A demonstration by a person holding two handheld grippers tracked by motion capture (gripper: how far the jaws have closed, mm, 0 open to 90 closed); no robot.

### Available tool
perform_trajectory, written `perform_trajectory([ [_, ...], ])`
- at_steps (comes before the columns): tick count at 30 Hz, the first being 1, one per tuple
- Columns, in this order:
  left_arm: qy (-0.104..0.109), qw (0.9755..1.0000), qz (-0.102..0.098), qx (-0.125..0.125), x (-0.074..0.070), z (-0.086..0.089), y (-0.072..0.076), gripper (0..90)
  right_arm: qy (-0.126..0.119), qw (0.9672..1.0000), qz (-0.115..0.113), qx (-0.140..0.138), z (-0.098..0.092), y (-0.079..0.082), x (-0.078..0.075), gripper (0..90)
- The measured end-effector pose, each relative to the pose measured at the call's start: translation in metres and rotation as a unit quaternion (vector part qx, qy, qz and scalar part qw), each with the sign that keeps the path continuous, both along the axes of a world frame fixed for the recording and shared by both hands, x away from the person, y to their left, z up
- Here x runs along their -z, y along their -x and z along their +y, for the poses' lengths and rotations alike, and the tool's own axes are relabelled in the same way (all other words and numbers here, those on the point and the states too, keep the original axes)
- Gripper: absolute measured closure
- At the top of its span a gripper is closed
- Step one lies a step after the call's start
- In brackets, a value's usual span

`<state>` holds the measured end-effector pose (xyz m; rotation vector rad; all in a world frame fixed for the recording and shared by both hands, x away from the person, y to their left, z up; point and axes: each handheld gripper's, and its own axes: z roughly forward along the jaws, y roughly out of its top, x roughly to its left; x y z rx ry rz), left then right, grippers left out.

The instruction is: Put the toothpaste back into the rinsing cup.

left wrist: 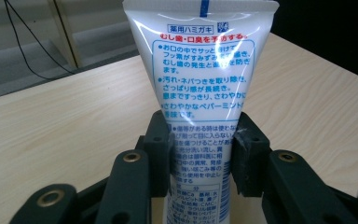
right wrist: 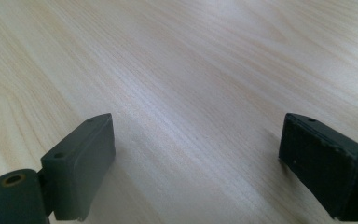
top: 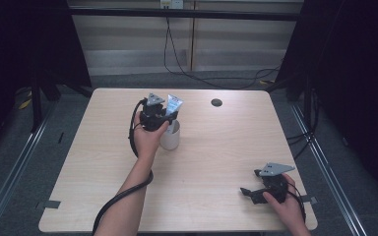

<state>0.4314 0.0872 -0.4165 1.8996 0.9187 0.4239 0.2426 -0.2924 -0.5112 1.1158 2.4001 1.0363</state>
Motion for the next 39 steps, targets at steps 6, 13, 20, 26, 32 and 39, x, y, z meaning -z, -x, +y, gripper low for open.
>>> perform_trajectory([
  [6,0.000,0.9999,0.009,-0.008,0.006,0.003,0.002,63.7,0.000,1.0000,0.000,0.000,0.000,0.000,0.000,10.0],
  [13,-0.007,0.9999,0.008,-0.004,0.008,0.005,0.006,63.6,0.000,1.0000,0.000,0.000,0.000,0.000,0.000,10.0],
  [20,-0.015,0.9998,0.010,-0.006,0.011,0.006,0.009,63.3,0.000,1.0000,0.000,0.000,0.000,0.000,0.000,9.9],
  [26,-0.024,0.9996,0.013,-0.001,0.013,0.006,0.011,63.1,0.000,1.0000,0.000,0.000,0.000,0.000,0.000,9.9],
  [32,-0.026,0.9996,0.014,-0.003,0.014,0.007,0.013,62.8,0.000,1.0000,0.000,0.000,0.000,0.000,0.000,10.0],
  [39,-0.041,0.9990,0.019,-0.004,0.014,0.010,0.016,62.4,0.000,1.0000,0.000,0.000,0.000,0.000,0.000,10.0],
])
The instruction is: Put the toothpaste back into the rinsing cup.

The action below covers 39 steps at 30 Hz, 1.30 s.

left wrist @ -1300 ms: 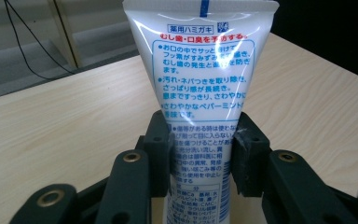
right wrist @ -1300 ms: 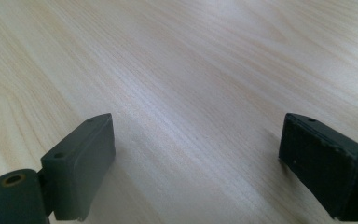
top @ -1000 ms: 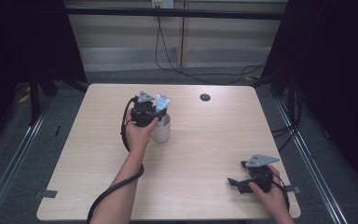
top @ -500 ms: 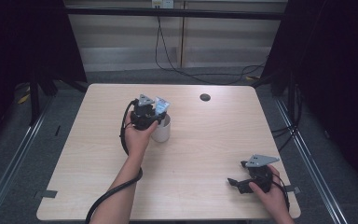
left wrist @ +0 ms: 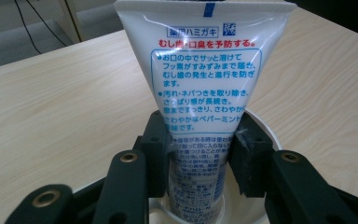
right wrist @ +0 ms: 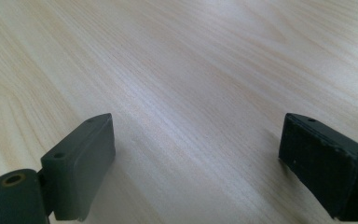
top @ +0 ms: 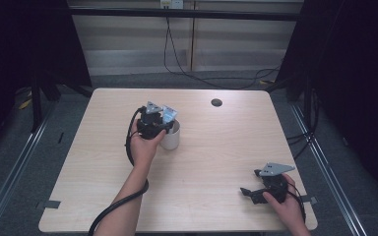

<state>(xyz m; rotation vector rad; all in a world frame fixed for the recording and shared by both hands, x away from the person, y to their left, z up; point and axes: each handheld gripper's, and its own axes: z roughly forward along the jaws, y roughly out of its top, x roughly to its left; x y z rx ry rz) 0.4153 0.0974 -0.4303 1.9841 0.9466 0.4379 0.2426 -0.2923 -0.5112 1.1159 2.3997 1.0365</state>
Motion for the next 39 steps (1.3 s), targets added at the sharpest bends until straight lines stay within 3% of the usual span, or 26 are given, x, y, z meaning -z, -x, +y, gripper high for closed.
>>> perform_trajectory([
  [10,-0.018,0.9998,0.008,0.008,0.0039,0.0017,0.0015,60.8,0.000,1.0000,0.000,0.000,0.0000,-0.0001,0.0000,10.0],
  [24,-0.026,0.9996,0.004,0.014,0.0022,-0.0004,0.0001,55.5,0.000,1.0000,0.000,0.000,0.0000,0.0000,0.0000,10.0],
  [27,-0.040,0.9991,0.002,0.017,0.0012,-0.0030,-0.0004,54.2,0.000,1.0000,0.000,0.000,0.0000,-0.0001,0.0000,10.0],
  [30,-0.033,0.9993,0.003,0.017,-0.0004,-0.0040,-0.0010,53.5,0.000,1.0000,0.000,0.000,0.0000,0.0000,0.0000,10.0],
  [32,-0.045,0.9987,0.004,0.023,-0.0007,-0.0028,-0.0023,52.7,0.000,1.0000,0.000,0.000,0.0000,0.0000,0.0000,10.0],
  [39,-0.035,0.9991,0.011,0.024,-0.0014,-0.0028,-0.0035,50.3,0.000,1.0000,0.000,0.000,0.0000,0.0000,0.0000,10.0],
])
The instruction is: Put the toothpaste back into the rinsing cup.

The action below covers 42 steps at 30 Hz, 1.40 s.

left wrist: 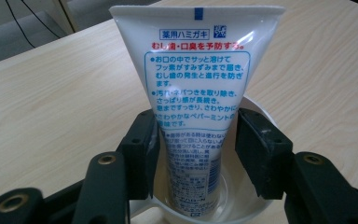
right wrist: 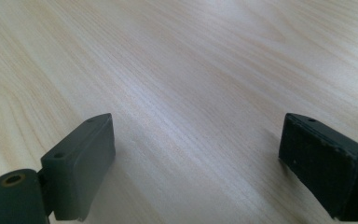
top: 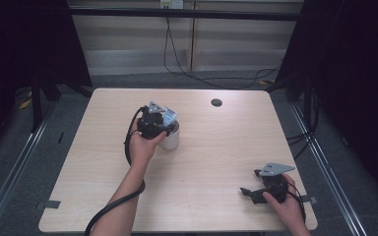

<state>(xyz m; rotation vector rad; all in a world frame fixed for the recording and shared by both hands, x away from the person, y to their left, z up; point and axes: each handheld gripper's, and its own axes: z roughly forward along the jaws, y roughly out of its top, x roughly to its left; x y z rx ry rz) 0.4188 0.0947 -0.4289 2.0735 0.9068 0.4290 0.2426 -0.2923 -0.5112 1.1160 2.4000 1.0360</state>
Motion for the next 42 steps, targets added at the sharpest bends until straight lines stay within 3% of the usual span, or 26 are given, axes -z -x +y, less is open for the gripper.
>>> perform_trajectory([
  [1,0.007,1.0000,0.001,-0.003,0.000,-0.001,0.000,50.2,0.000,1.0000,0.000,0.000,0.000,0.000,0.000,10.0],
  [4,-0.007,1.0000,0.000,0.004,-0.002,0.002,0.000,50.1,0.000,1.0000,0.000,0.000,0.000,0.000,0.000,10.0],
  [8,0.001,1.0000,0.002,-0.001,-0.004,0.002,0.001,49.5,0.000,1.0000,0.000,0.000,0.000,0.000,0.000,10.0],
  [15,0.001,0.9999,0.004,0.010,-0.004,0.004,0.001,47.3,0.000,1.0000,0.000,0.000,0.000,0.000,0.000,10.0],
  [23,0.002,0.9998,0.010,0.015,-0.008,0.004,0.000,37.9,0.000,1.0000,0.000,0.000,0.000,0.000,0.000,10.0],
  [25,0.013,0.9998,0.012,0.011,-0.008,0.003,0.000,37.0,0.000,1.0000,0.000,0.000,0.000,0.000,0.000,10.0],
  [30,0.005,0.9997,0.015,0.017,-0.010,0.007,0.000,34.3,0.000,1.0000,0.000,0.000,0.000,0.000,0.000,10.0],
  [34,0.014,0.9997,0.013,0.016,-0.009,0.008,0.000,33.0,0.000,1.0000,0.000,0.000,0.000,0.000,0.000,10.0],
  [42,0.009,0.9997,0.015,0.015,-0.011,0.011,0.000,29.5,0.000,1.0000,0.000,0.000,0.000,0.000,0.000,10.0],
])
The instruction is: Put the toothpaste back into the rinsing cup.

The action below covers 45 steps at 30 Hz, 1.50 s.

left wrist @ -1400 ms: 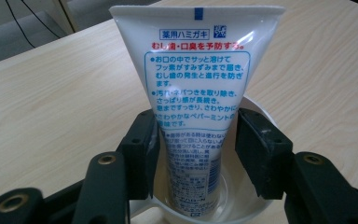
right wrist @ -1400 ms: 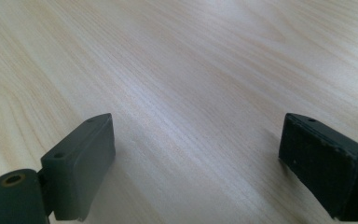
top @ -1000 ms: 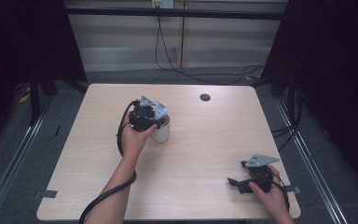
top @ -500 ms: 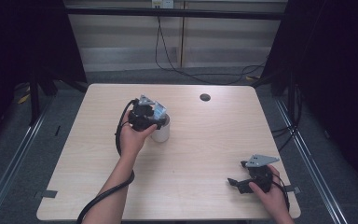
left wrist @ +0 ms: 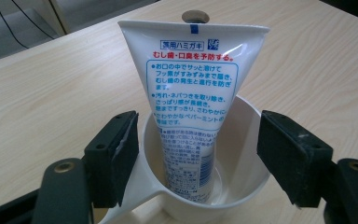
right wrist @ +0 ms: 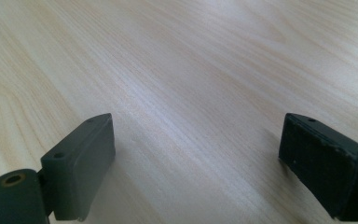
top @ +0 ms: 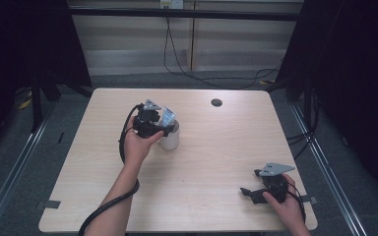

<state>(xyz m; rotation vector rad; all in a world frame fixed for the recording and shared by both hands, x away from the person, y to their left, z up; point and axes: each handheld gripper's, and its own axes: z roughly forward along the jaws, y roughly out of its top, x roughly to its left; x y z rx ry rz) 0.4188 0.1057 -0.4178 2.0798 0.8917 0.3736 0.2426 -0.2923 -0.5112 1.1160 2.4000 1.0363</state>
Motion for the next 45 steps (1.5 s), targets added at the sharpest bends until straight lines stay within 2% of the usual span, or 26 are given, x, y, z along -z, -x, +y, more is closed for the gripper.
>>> perform_trajectory([
  [2,-0.005,1.0000,-0.001,0.001,-0.001,0.000,0.000,28.5,0.000,1.0000,0.000,0.000,0.000,0.000,0.000,10.0],
  [8,-0.002,1.0000,-0.004,0.003,-0.001,-0.001,0.000,23.7,0.000,1.0000,0.000,0.000,0.000,0.000,0.000,9.9],
  [13,-0.012,0.9999,-0.002,0.001,-0.001,0.000,-0.001,19.0,0.000,1.0000,0.000,0.000,0.000,0.000,0.000,9.9],
  [14,0.001,1.0000,0.000,-0.007,0.000,0.000,-0.001,18.3,0.000,1.0000,0.000,0.000,0.000,0.000,0.000,9.9],
  [19,0.001,1.0000,0.008,-0.006,-0.002,0.000,-0.001,15.6,0.000,1.0000,0.000,0.000,0.000,0.000,0.000,9.9],
  [21,-0.006,1.0000,0.004,-0.005,-0.004,0.001,-0.001,15.3,0.000,1.0000,0.000,0.000,0.000,0.000,0.000,9.9],
  [25,-0.001,1.0000,0.002,-0.005,-0.005,0.002,0.000,14.7,0.000,1.0000,0.000,0.000,0.000,0.000,0.000,10.0],
  [26,0.006,0.9999,0.003,-0.011,-0.005,0.002,0.000,14.4,0.000,1.0000,0.000,0.000,0.000,0.000,0.000,9.9],
  [28,-0.002,1.0000,0.005,-0.002,-0.006,0.005,0.000,13.8,0.000,1.0000,0.000,0.000,0.000,0.000,0.000,9.9],
  [30,0.003,0.9999,0.005,-0.009,-0.006,0.005,0.001,13.3,0.000,1.0000,0.000,0.000,0.000,0.000,0.000,9.9],
  [34,0.004,1.0000,0.003,-0.005,-0.008,0.010,0.002,13.2,0.000,1.0000,0.000,0.000,0.000,0.000,0.000,9.9],
  [36,0.017,0.9998,0.009,-0.006,-0.008,0.011,0.003,13.2,0.000,1.0000,0.000,0.000,0.000,0.000,0.000,9.9],
  [37,0.014,0.9999,0.009,-0.003,-0.009,0.013,0.003,13.2,0.000,1.0000,0.000,0.000,0.000,0.000,0.000,9.9],
  [38,0.021,0.9997,0.006,-0.008,-0.009,0.013,0.004,13.2,0.000,1.0000,0.000,0.000,0.000,0.000,0.000,9.9],
  [42,0.008,0.9999,0.013,0.001,-0.011,0.015,0.004,13.3,0.000,1.0000,0.000,0.000,0.000,0.000,0.000,10.0],
  [45,0.016,0.9997,0.018,0.000,-0.011,0.014,0.005,13.6,0.000,1.0000,0.000,0.000,0.000,0.000,0.000,10.0],
])
